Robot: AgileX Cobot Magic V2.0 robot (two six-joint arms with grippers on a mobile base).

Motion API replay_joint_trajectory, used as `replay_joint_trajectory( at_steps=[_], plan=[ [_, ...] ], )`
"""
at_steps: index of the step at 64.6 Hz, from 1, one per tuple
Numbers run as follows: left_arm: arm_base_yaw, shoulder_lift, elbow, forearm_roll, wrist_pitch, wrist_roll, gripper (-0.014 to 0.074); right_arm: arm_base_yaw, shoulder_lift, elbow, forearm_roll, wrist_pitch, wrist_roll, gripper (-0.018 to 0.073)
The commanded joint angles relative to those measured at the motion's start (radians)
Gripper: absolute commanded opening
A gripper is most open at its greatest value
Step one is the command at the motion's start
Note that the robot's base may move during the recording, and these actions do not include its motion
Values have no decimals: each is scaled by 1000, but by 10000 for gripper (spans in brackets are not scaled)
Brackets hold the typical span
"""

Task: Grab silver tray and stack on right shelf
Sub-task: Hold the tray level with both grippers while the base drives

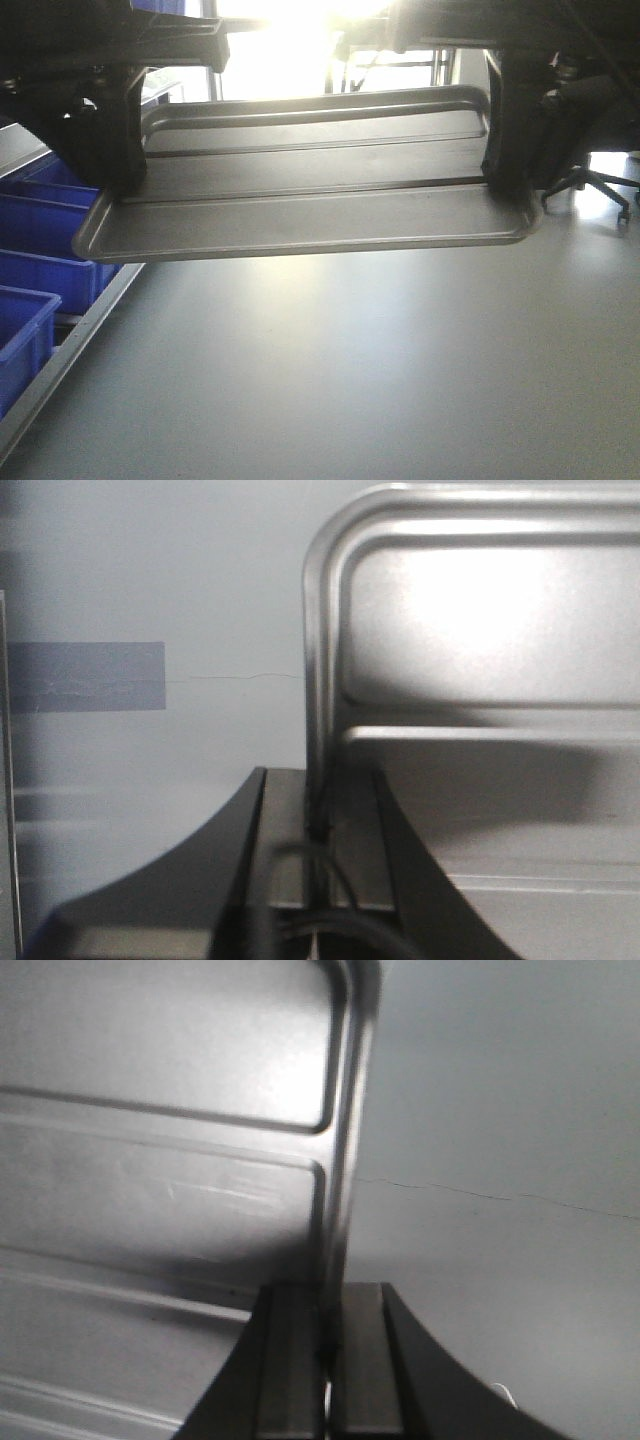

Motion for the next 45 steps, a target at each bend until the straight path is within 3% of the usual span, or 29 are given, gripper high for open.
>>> replay_joint_trajectory(
  at_steps=[1, 45],
  plan=[
    [-14, -41, -37, -3, -37, 10, -92, 3, -34, -32, -15, -78, -17, 60],
    [-14, -41, -37, -7, -37, 10, -92, 3, -34, -32, -15, -78, -17, 60]
  ],
)
